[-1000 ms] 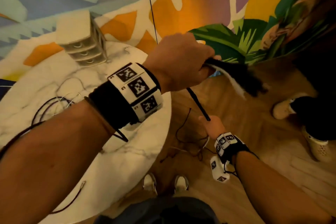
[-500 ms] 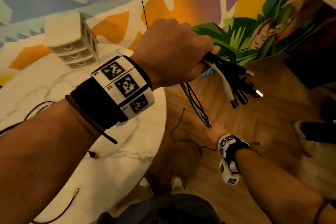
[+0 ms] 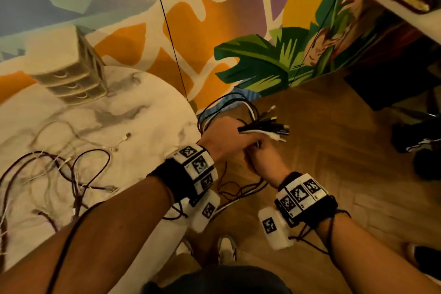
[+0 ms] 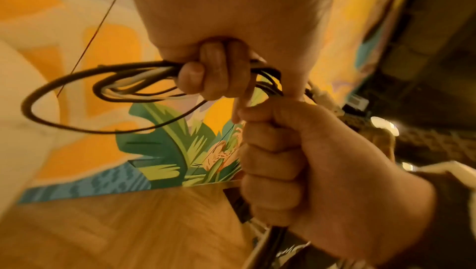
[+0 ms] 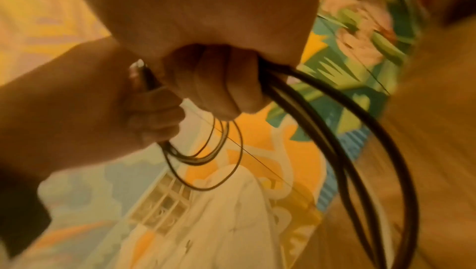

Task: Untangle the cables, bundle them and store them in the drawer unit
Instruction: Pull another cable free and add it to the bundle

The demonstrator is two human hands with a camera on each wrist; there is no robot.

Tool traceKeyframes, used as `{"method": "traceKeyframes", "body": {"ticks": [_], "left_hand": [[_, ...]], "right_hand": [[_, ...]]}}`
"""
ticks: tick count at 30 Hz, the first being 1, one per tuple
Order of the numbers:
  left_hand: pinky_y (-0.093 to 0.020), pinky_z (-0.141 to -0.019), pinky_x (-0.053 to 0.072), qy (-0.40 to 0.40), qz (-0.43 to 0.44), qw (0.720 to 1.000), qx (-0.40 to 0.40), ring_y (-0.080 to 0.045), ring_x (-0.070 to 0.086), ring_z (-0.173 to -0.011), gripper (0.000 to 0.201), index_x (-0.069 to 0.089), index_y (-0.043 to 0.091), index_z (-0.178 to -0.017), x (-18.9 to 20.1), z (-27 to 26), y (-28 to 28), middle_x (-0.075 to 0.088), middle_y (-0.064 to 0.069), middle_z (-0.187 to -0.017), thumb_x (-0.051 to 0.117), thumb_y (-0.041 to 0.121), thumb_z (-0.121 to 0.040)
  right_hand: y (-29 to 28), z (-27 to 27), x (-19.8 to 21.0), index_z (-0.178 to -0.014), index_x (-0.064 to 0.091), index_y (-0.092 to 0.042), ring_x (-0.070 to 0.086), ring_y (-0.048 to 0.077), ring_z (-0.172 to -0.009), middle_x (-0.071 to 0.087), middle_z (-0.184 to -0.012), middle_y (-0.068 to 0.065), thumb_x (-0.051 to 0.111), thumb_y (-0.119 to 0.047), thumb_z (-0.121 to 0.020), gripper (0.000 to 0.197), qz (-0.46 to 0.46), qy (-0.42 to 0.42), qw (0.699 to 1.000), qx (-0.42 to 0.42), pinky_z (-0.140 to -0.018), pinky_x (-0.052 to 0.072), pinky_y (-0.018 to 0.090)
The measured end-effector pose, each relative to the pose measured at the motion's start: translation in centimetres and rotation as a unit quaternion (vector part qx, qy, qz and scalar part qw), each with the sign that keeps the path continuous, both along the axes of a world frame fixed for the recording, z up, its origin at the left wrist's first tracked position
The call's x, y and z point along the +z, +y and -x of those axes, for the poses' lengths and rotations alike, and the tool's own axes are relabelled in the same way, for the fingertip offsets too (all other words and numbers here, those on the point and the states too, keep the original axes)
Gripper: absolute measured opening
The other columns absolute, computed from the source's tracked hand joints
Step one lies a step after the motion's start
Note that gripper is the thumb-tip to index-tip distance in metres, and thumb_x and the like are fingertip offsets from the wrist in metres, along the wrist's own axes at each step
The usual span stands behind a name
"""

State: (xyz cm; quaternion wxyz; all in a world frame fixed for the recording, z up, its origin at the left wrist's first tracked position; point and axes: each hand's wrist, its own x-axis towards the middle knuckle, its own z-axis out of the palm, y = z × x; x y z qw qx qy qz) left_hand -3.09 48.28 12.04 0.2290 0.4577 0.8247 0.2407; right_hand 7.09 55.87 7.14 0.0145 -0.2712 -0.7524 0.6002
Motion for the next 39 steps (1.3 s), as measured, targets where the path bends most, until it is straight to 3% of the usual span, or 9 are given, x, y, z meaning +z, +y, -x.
{"method": "traceKeyframes", "body": {"ticks": [3, 6, 12, 18, 22, 26, 32, 35, 39], "left_hand": [[-0.04, -0.065, 0.051, -0.068, -0.06, 0.994, 0.053, -0.026, 0.063, -0.067, 0.04, 0.068, 0.005, -0.074, 0.9, -0.6, 1.0, 0.067, -0.013, -0.071, 0.06, 0.043, -0.085], [-0.032, -0.063, 0.047, -0.041, -0.108, 0.992, 0.055, -0.021, 0.062, -0.07, 0.023, 0.063, 0.009, -0.079, 2.1, -0.7, 1.7, 0.066, -0.006, -0.075, 0.057, 0.027, -0.09], [-0.04, -0.059, 0.048, 0.096, -0.161, 0.982, 0.011, -0.022, 0.059, -0.066, 0.015, 0.063, 0.008, -0.091, 4.2, 0.5, 1.3, 0.063, -0.004, -0.073, 0.053, 0.02, -0.091], [-0.03, -0.05, 0.038, 0.133, -0.217, 0.967, 0.029, -0.018, 0.054, -0.059, 0.008, 0.055, 0.017, -0.084, 7.1, 1.1, 0.9, 0.059, 0.0, -0.067, 0.052, 0.019, -0.092], [-0.028, -0.052, 0.039, 0.143, -0.226, 0.963, 0.033, -0.015, 0.055, -0.06, 0.013, 0.061, 0.013, -0.094, 7.6, 1.4, 0.6, 0.058, 0.002, -0.067, 0.052, 0.022, -0.093], [-0.017, -0.052, 0.036, 0.11, -0.225, 0.967, 0.038, -0.012, 0.055, -0.064, 0.011, 0.062, 0.012, -0.096, 6.9, 0.7, 0.3, 0.059, 0.007, -0.074, 0.054, 0.019, -0.092], [-0.019, -0.053, 0.038, 0.048, -0.191, 0.978, 0.075, -0.012, 0.049, -0.057, 0.01, 0.056, 0.006, -0.085, 4.0, 0.2, -0.1, 0.056, 0.001, -0.067, 0.054, 0.013, -0.092], [-0.025, -0.056, 0.043, -0.005, -0.162, 0.982, 0.096, -0.019, 0.056, -0.064, 0.019, 0.06, 0.004, -0.096, 2.4, -0.4, -0.1, 0.062, -0.006, -0.075, 0.051, 0.02, -0.093], [-0.023, -0.057, 0.04, -0.022, -0.148, 0.984, 0.094, -0.021, 0.057, -0.066, 0.022, 0.064, 0.004, -0.089, 2.7, 0.1, -0.4, 0.062, -0.006, -0.072, 0.052, 0.022, -0.093]], "right_hand": [[-0.8, 0.8, 1.6, -0.08, 0.049, -0.029, 0.048, -0.008, -0.045, 0.049, -0.057, -0.019, 0.045, -0.004, -0.095, 0.029, 0.012, 0.044, 0.999, -0.012, -0.044, 0.033, 0.01], [-0.5, 0.3, -0.2, -0.055, 0.038, -0.022, 0.031, 0.002, -0.035, 0.039, -0.038, -0.012, 0.048, -0.006, -0.094, 0.043, 0.034, 0.041, 0.998, -0.036, -0.045, 0.025, 0.017], [0.6, -1.7, -4.8, -0.061, 0.04, -0.017, 0.024, 0.012, -0.045, 0.029, -0.049, -0.005, 0.054, -0.024, -0.094, 0.037, 0.02, -0.031, 0.993, -0.116, -0.052, 0.022, 0.028], [1.5, -2.6, -8.2, -0.059, 0.04, -0.015, 0.043, 0.019, -0.049, 0.046, -0.052, 0.001, 0.049, -0.036, -0.095, 0.043, 0.002, -0.145, 0.985, -0.091, -0.056, 0.039, 0.03], [1.5, -3.4, -9.4, -0.057, 0.032, -0.019, 0.028, 0.015, -0.046, 0.031, -0.052, -0.002, 0.048, -0.036, -0.096, 0.045, -0.015, -0.181, 0.978, -0.103, -0.049, 0.026, 0.027], [1.6, -4.0, -9.4, -0.061, 0.042, -0.021, 0.039, 0.015, -0.049, 0.043, -0.056, -0.002, 0.049, -0.043, -0.094, 0.04, -0.102, -0.242, 0.965, -0.013, -0.051, 0.031, 0.029], [0.8, -2.1, -4.5, -0.1, 0.057, -0.02, 0.061, 0.007, -0.081, 0.064, -0.089, -0.005, 0.073, -0.025, -0.081, 0.025, -0.041, 0.01, 0.999, 0.013, -0.072, 0.048, 0.021], [-0.6, -0.4, -0.5, -0.084, 0.06, -0.011, 0.06, 0.004, -0.061, 0.066, -0.069, -0.006, 0.06, -0.012, -0.09, 0.006, 0.037, 0.096, 0.994, 0.023, -0.06, 0.048, 0.019], [-0.9, 0.1, -1.5, -0.059, 0.041, -0.021, 0.031, 0.001, -0.045, 0.037, -0.051, -0.012, 0.048, -0.02, -0.097, 0.038, 0.0, 0.102, 0.993, -0.058, -0.051, 0.025, 0.02]]}}
